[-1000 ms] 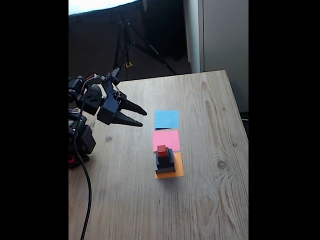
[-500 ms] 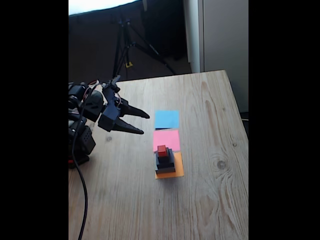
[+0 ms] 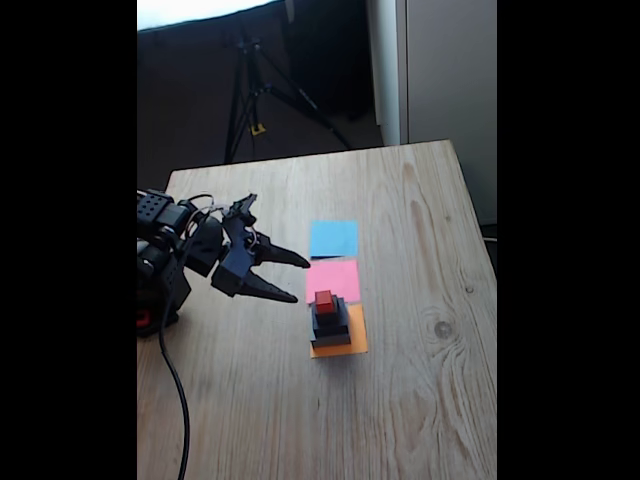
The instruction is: Tower of hanoi
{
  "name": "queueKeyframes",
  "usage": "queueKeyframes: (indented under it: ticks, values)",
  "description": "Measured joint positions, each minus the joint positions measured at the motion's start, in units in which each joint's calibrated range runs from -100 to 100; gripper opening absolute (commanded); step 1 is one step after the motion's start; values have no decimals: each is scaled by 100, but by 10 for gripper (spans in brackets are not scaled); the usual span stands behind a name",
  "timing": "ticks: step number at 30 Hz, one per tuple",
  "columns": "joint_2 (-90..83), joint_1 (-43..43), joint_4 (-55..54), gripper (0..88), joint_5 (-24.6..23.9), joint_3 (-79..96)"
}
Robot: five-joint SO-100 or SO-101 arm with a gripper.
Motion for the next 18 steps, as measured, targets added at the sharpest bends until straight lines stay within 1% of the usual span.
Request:
queueKeyframes:
  ticks: [6, 18]
  values:
    - [581, 0, -1001, 275, 0, 304]
    - [1342, 0, -2178, 282, 0, 443]
